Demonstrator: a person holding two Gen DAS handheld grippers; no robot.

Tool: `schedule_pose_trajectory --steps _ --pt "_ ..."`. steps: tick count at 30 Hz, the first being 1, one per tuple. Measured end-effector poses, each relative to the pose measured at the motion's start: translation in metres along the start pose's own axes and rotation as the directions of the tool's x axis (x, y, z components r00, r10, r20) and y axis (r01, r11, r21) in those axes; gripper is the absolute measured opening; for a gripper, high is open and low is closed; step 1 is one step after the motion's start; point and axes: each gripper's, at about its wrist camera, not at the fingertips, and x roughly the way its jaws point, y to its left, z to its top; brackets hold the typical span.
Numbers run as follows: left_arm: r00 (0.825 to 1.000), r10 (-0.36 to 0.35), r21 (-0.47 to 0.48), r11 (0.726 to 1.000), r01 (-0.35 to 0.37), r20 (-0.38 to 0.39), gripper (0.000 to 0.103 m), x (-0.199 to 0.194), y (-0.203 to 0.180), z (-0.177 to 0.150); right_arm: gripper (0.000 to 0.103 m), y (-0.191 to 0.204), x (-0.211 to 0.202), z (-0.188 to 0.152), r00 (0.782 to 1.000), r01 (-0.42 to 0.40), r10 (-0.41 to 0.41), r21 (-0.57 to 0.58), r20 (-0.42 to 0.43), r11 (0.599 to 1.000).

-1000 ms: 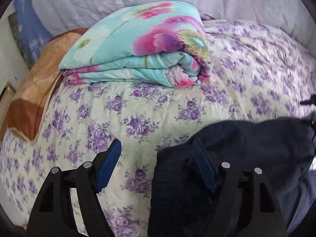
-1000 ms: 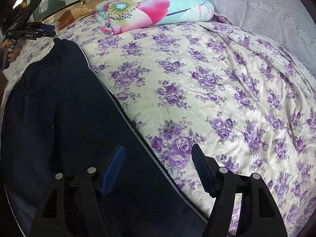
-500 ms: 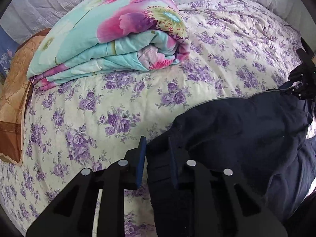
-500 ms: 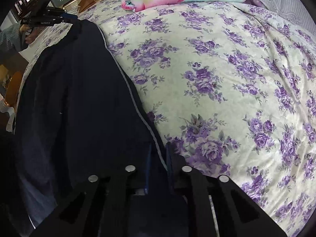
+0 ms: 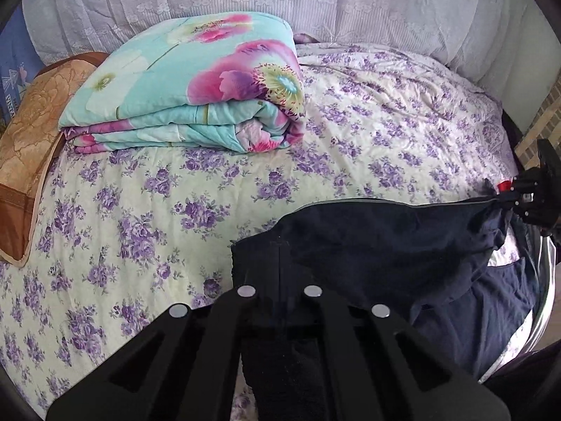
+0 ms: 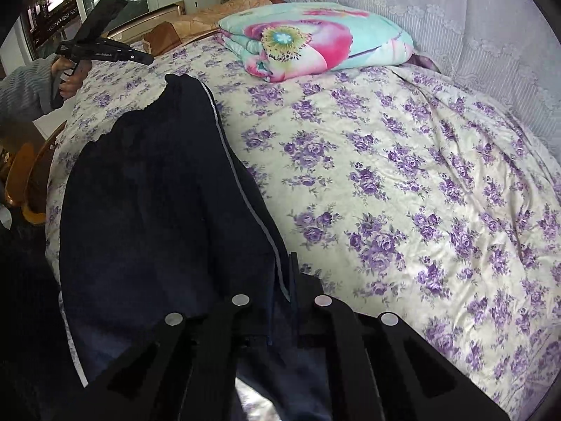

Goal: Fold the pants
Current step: 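Grasp the pants' cuff end with the left gripper while the right gripper holds the waistband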

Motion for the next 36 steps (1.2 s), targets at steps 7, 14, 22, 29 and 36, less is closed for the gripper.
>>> schedule_pose_trajectory --steps 7,14,22,29,36 --pt "0.973 -0.23 -0.315 0.926 0.207 -0.037 0.04 0.015 0.015 -0.01 0.006 0.042 -0.015 -0.006 0.998 0.054 -0.054 -0.014 -0.012 0.998" --pt "0.966 -0.247 -0.615 0.775 0.146 -0.082 0.049 0.065 0.034 -0.005 0.006 0.061 -0.034 -0.015 0.997 0.071 -0.071 -0.012 0.008 0.997" --pt "0.931 -0.354 -0.873 0.478 0.096 -0.092 0.07 0.1 0.063 -0.024 0.006 0.08 -0.041 -0.023 0.997 0.08 -0.079 -0.012 0.012 0.997" --pt "0.925 -0.372 -0.861 0.493 0.129 -0.075 0.027 0.106 0.054 -0.013 0.006 0.096 -0.044 -0.033 0.996 0.089 -0.089 0.014 0.003 0.996" --pt "0.927 -0.374 -0.818 0.524 0.237 0.028 0.021 0.056 0.056 -0.022 0.0 0.104 -0.072 -0.048 0.992 0.117 -0.119 0.068 0.027 0.991"
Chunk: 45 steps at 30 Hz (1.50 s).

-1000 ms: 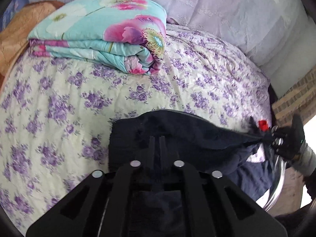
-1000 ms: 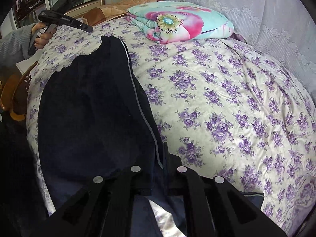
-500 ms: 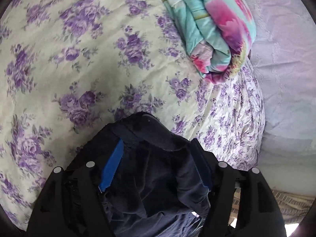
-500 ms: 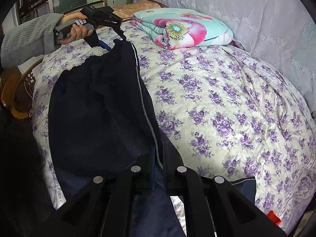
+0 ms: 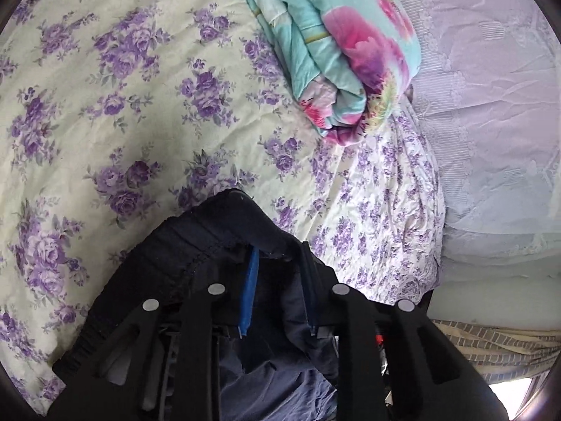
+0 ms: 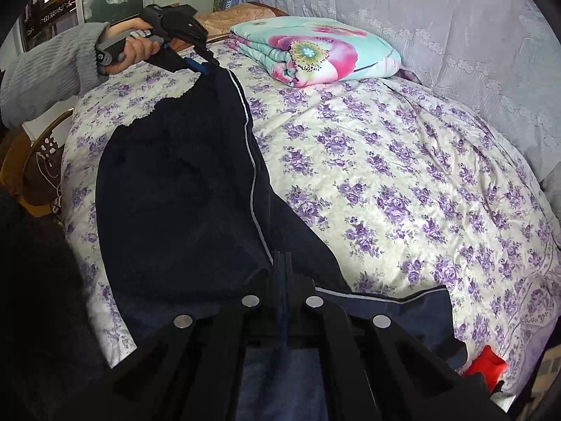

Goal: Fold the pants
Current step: 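Grasp the pants' cuff end with the left gripper while the right gripper holds the waistband, then lift the cuff end with the left gripper and fold it onto the waistband half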

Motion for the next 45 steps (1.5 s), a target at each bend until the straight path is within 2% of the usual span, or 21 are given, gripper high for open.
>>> schedule_pose_trajectory --steps 3,5,6,8,9,12,15,18,20,21,22,24,27,30,32,33,34,37,39,41,45 --pt "0.999 -0.047 0.054 0.997 0.047 0.002 0.018 -0.03 0.012 -0.024 0.0 0.004 -0.002 -0.012 1.0 0.027 -0.027 0.01 -0.01 1.0" --pt "0.998 -0.059 0.059 0.997 0.059 -0.011 0.014 -0.039 0.028 -0.038 0.002 0.006 0.0 -0.013 0.999 0.041 -0.041 0.012 0.011 0.999" --pt "0.997 -0.076 0.043 0.996 0.076 -0.006 0.001 -0.044 0.039 -0.044 0.002 0.007 0.003 -0.012 0.999 0.038 -0.038 0.012 0.013 0.999" --pt "0.995 -0.094 0.003 0.996 0.094 0.016 0.001 -0.052 0.056 -0.049 0.025 0.014 0.012 -0.011 0.998 0.058 -0.058 -0.042 0.005 0.997" --pt "0.995 -0.098 -0.011 0.995 0.098 0.027 0.001 -0.056 0.063 -0.05 0.043 0.021 0.016 -0.013 0.999 0.053 -0.052 -0.088 0.012 0.995" --pt "0.994 -0.102 -0.036 0.994 0.104 0.05 0.001 -0.061 0.072 -0.053 0.043 0.042 0.037 -0.019 0.997 0.074 -0.075 -0.217 0.003 0.973" --pt "0.994 -0.098 -0.046 0.994 0.1 0.051 0.001 -0.061 0.072 -0.059 0.042 0.048 0.062 -0.021 0.997 0.078 -0.083 -0.273 -0.008 0.959" --pt "0.996 -0.08 -0.022 0.997 0.081 0.031 0.001 -0.058 0.06 -0.066 0.041 0.054 0.088 -0.023 0.988 0.131 -0.153 -0.366 -0.034 0.922" --pt "0.998 -0.05 -0.029 0.998 0.051 0.035 0.019 -0.056 0.052 -0.066 0.013 0.058 0.103 -0.025 0.982 0.127 -0.174 -0.422 -0.073 0.898" --pt "0.998 -0.038 -0.043 0.998 0.039 0.045 0.044 -0.056 0.048 -0.063 0.004 0.058 0.105 -0.025 0.981 0.126 -0.175 -0.423 -0.08 0.897" --pt "0.998 -0.024 -0.057 0.998 0.028 0.062 0.062 -0.056 0.043 -0.06 0.004 0.059 0.102 -0.024 0.983 0.124 -0.168 -0.416 -0.07 0.901" --pt "0.996 0.013 -0.061 0.998 -0.007 0.091 0.076 -0.055 0.031 -0.053 0.004 0.056 0.089 -0.021 0.985 0.137 -0.167 -0.394 -0.043 0.909" --pt "0.995 0.063 -0.082 0.995 -0.057 0.082 0.078 -0.037 0.02 -0.04 0.004 0.046 0.065 -0.017 0.987 0.147 -0.16 -0.34 -0.01 0.929" --pt "0.995 0.092 -0.124 0.989 -0.086 0.048 0.077 -0.011 0.018 -0.026 0.004 0.043 0.051 -0.013 0.986 0.161 -0.169 -0.32 0.002 0.934" --pt "0.992 0.12 -0.131 0.985 -0.114 0.043 0.069 0.003 0.019 -0.019 0.004 0.045 0.044 -0.013 0.984 0.172 -0.179 -0.318 0.008 0.932" --pt "0.992 0.123 -0.14 0.983 -0.116 0.039 0.052 0.009 0.021 -0.015 0.004 0.047 0.041 -0.013 0.983 0.177 -0.183 -0.317 0.012 0.932" --pt "0.993 0.109 -0.148 0.984 -0.103 0.033 0.027 0.012 0.023 -0.013 0.004 0.049 0.038 -0.015 0.982 0.183 -0.188 -0.314 0.014 0.932" --pt "0.998 0.061 -0.143 0.988 -0.055 0.034 0.021 0.006 0.027 -0.019 0.004 0.056 0.027 -0.023 0.978 0.203 -0.206 -0.304 0.022 0.931" --pt "0.999 0.023 -0.087 0.996 -0.02 0.035 0.021 -0.011 0.023 -0.031 0.004 0.063 0.015 -0.032 0.976 0.216 -0.218 -0.289 0.029 0.932" --pt "0.998 -0.049 -0.019 0.999 0.049 0.031 0.02 -0.039 0.02 -0.05 0.004 0.073 0.001 -0.041 0.978 0.207 -0.207 -0.258 0.027 0.944" --pt "0.991 -0.133 0.097 0.986 0.134 -0.014 0.02 -0.083 0.034 -0.086 0.004 0.105 -0.011 -0.069 0.983 0.177 -0.184 -0.22 -0.013 0.959"
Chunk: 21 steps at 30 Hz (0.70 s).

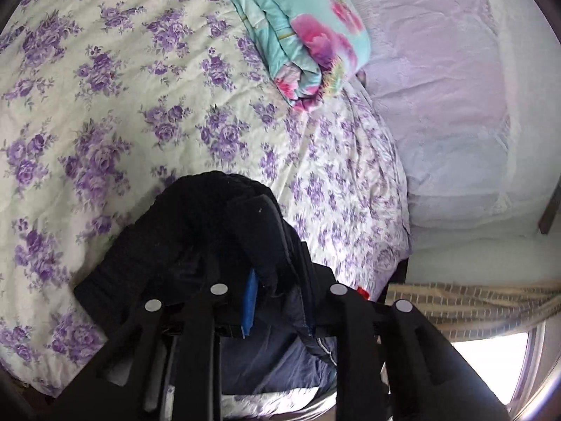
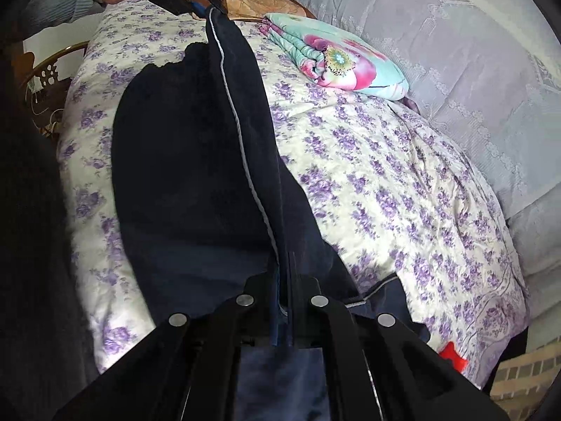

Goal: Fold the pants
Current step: 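Lift the cuff end with the left gripper and fold it onto the waistband half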

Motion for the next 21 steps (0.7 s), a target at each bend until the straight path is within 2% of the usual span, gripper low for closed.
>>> schedule_pose_trajectory --steps 3,6,8,12,18,20,21 --pt "0.999 -0.004 0.06 0.998 0.006 -0.04 0.02 -0.013 0.02 -0.031 0.004 0.025 0.0 -0.016 0.998 -0.046 0.049 0.058 -0.05 0.997" --pt "0.996 -0.048 0.042 0.998 0.051 -0.07 0.02 -0.013 0.054 -0.055 0.004 0.047 0.008 -0.032 0.99 -0.084 0.096 0.117 -0.101 0.99" --pt "0.997 -0.024 0.031 0.999 0.026 -0.078 0.02 -0.007 0.078 -0.063 0.004 0.063 0.015 -0.039 0.985 -0.103 0.12 0.136 -0.125 0.985" --pt "0.995 0.04 0.001 0.999 -0.04 -0.093 0.02 0.013 0.113 -0.068 0.004 0.087 0.032 -0.047 0.976 -0.118 0.144 0.164 -0.16 0.979" --pt "0.996 0.026 -0.05 0.998 -0.031 -0.088 0.023 0.017 0.136 -0.069 0.004 0.098 0.054 -0.057 0.975 -0.089 0.132 0.227 -0.18 0.97" --pt "0.997 0.021 -0.069 0.997 -0.027 -0.075 0.026 0.007 0.138 -0.07 0.004 0.098 0.056 -0.059 0.976 -0.081 0.128 0.251 -0.178 0.965" --pt "0.998 0.036 -0.074 0.996 -0.039 -0.05 0.035 -0.002 0.138 -0.069 0.004 0.099 0.057 -0.059 0.976 -0.079 0.128 0.261 -0.175 0.962"
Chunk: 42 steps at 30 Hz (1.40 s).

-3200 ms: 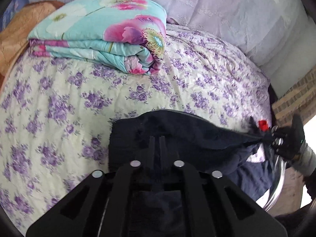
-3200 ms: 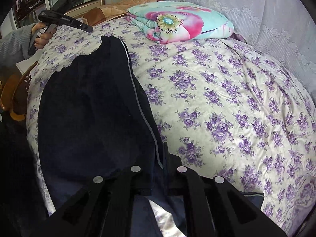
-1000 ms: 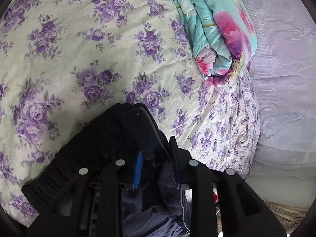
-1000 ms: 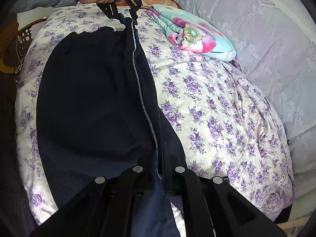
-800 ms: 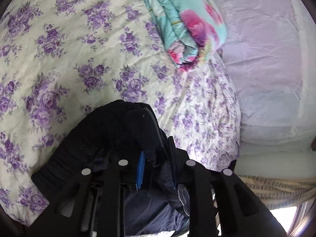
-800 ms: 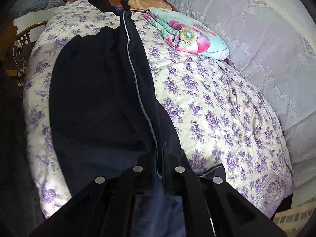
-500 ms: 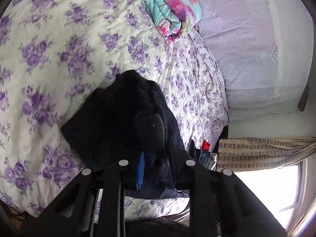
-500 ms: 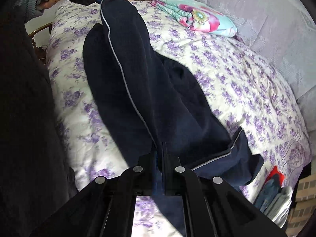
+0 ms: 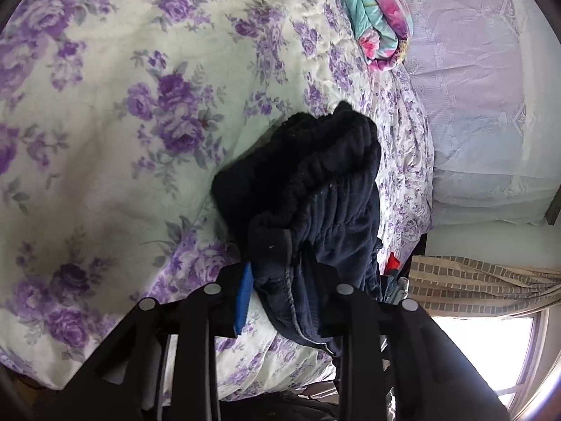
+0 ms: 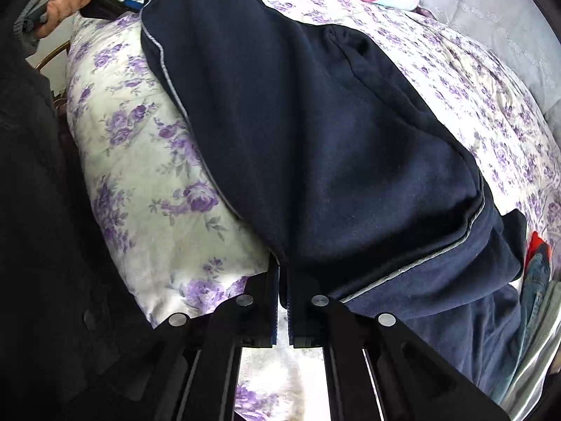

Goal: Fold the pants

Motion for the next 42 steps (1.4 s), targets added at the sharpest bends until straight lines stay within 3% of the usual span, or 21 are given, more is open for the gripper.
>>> schedule_pose_trajectory --steps 1,4,6,8,10,13,15,18,20,23,25,28,32,33,36,38,39,40,42 --pt "1.0 0.009 -0.005 1.0 -0.009 0.028 0.048 -0.01 0.001 0.0 0.004 0.0 0.0 -0.001 1.0 -0.001 0.001 0.01 0.003 1.0" --pt "0.994 -0.001 -0.018 1.0 0.003 0.106 0.05 -0.044 -0.001 -0.003 0.005 -0.001 0.001 -0.002 1.0 -0.001 0.0 0.031 0.01 1.0" --pt "0.992 -0.049 0.073 0.996 0.041 0.112 0.05 -0.055 -0.025 -0.008 0.005 -0.002 0.001 -0.002 1.0 -0.009 0.009 0.046 0.009 0.999" --pt "0.994 -0.097 0.186 0.979 0.085 0.059 0.05 -0.045 -0.059 -0.014 0.005 -0.007 0.0 -0.001 0.999 -0.045 0.045 0.057 0.002 0.997" --pt "0.995 -0.098 0.247 0.964 0.095 0.002 0.058 -0.021 -0.081 -0.02 0.009 -0.02 -0.006 0.004 0.994 -0.105 0.105 0.067 -0.004 0.992" --pt "0.999 0.02 0.287 0.958 -0.005 -0.05 0.059 0.027 -0.085 -0.026 0.009 -0.047 -0.029 0.019 0.977 -0.208 0.202 0.111 0.063 0.972" --pt "0.99 0.131 0.268 0.957 -0.114 -0.045 0.057 0.048 -0.068 -0.028 0.009 -0.069 -0.048 0.039 0.957 -0.267 0.241 0.158 0.162 0.951" --pt "0.999 0.046 0.187 0.981 -0.045 0.0 0.056 0.04 -0.049 -0.03 0.011 -0.101 -0.044 0.079 0.931 -0.316 0.25 0.244 0.267 0.917" --pt "1.0 0.019 0.143 0.989 -0.022 0.025 0.056 0.034 -0.044 -0.029 0.011 -0.116 -0.026 0.109 0.916 -0.354 0.275 0.27 0.292 0.895" --pt "0.998 0.047 0.147 0.988 -0.051 0.035 0.056 0.033 -0.047 -0.031 0.019 -0.118 -0.012 0.118 0.913 -0.401 0.373 0.199 0.166 0.894" --pt "0.997 0.069 0.159 0.984 -0.076 0.045 0.056 0.034 -0.051 -0.032 0.02 -0.112 -0.017 0.105 0.93 -0.362 0.354 0.086 0.099 0.928" --pt "0.997 0.051 0.131 0.99 -0.059 0.065 0.056 0.036 -0.047 -0.036 0.019 -0.095 -0.013 0.072 0.917 -0.393 0.394 0.027 -0.058 0.919" --pt "0.997 0.031 0.113 0.993 -0.039 0.066 0.056 0.037 -0.04 -0.033 0.019 -0.07 0.005 0.041 0.918 -0.336 0.314 -0.056 -0.24 0.94" --pt "0.998 0.029 0.115 0.993 -0.035 0.058 0.056 0.038 -0.039 -0.031 0.019 -0.066 0.002 0.036 0.92 -0.328 0.303 -0.063 -0.249 0.943" --pt "0.999 0.019 0.11 0.994 -0.023 0.038 0.056 0.039 -0.038 -0.026 0.024 -0.078 -0.018 0.048 0.905 -0.391 0.387 0.008 -0.176 0.92" --pt "0.999 0.018 0.109 0.994 -0.022 0.037 0.056 0.039 -0.04 -0.027 0.026 -0.096 -0.043 0.065 0.855 -0.515 0.519 0.085 -0.024 0.853" --pt "0.999 0.019 0.112 0.993 -0.024 0.041 0.056 0.039 -0.04 -0.028 0.035 -0.106 -0.053 0.074 0.832 -0.554 0.551 0.112 0.061 0.825" --pt "0.999 0.019 0.114 0.993 -0.024 0.045 0.056 0.037 -0.039 -0.028 0.047 -0.115 -0.059 0.083 0.823 -0.567 0.551 0.135 0.136 0.813" --pt "0.998 0.012 0.109 0.994 -0.018 0.054 0.056 0.038 -0.037 -0.029 0.051 -0.134 -0.052 0.108 0.829 -0.55 0.497 0.212 0.256 0.808"
